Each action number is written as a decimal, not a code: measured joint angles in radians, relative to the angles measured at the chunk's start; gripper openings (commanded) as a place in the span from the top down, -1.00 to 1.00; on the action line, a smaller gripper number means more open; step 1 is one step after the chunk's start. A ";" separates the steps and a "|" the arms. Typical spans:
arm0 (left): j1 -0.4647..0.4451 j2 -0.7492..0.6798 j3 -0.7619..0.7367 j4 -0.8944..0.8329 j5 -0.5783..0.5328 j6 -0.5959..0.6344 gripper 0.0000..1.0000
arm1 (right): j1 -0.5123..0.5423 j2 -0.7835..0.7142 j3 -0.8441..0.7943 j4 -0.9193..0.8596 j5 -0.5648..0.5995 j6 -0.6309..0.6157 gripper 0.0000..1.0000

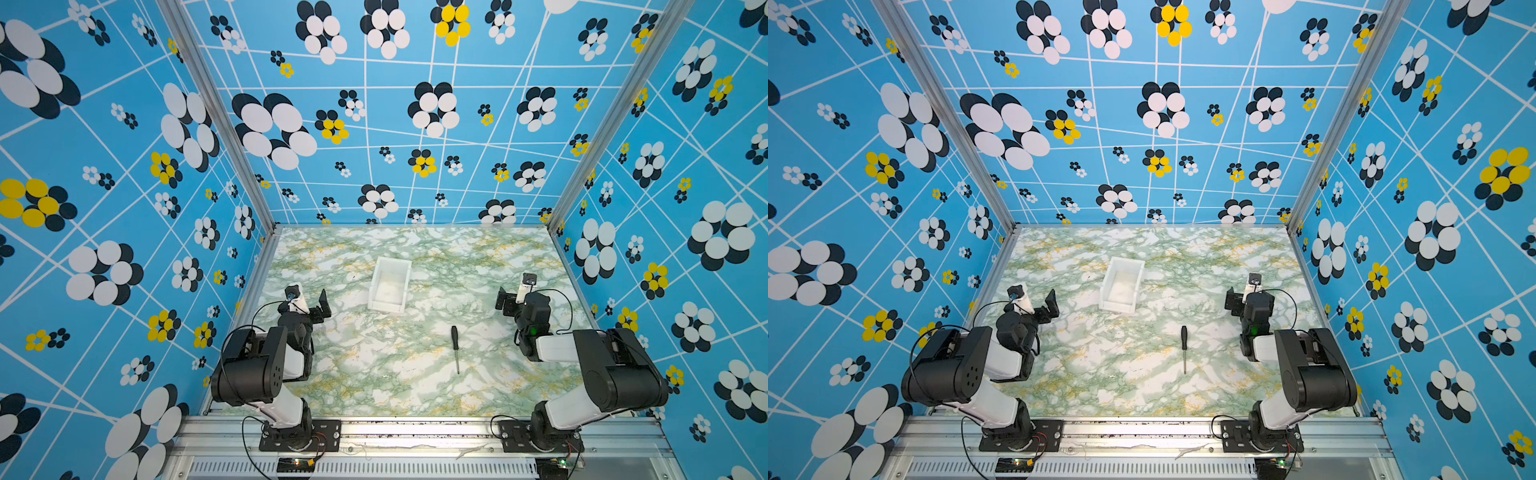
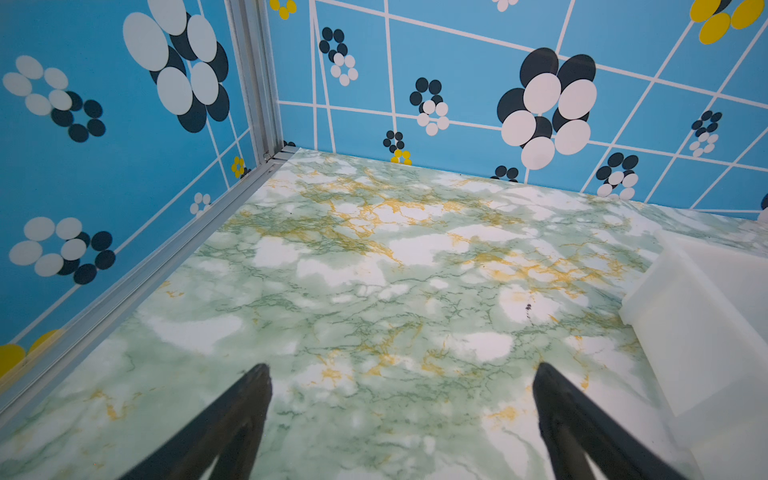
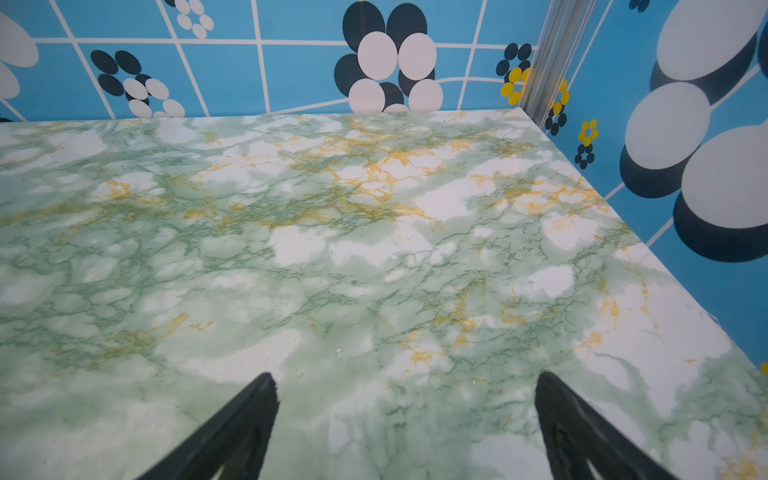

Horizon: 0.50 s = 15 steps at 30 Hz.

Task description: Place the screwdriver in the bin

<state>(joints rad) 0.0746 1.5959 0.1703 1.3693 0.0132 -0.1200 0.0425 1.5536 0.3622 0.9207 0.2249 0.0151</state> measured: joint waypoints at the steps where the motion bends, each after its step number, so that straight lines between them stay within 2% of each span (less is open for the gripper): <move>1: -0.008 0.000 0.000 0.000 -0.017 0.000 -0.98 | 0.000 0.000 0.000 0.000 0.000 0.000 -0.99; 7: -0.032 0.000 -0.001 0.000 -0.082 0.000 -0.98 | 0.000 0.000 0.000 0.000 0.000 0.000 -0.99; 15: -0.032 0.000 -0.006 0.000 -0.102 0.000 -0.98 | 0.000 0.000 0.000 0.000 0.001 0.001 -0.99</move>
<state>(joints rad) 0.0422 1.5959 0.1646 1.3693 -0.0887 -0.1200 0.0425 1.5536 0.3622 0.9203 0.2260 0.0158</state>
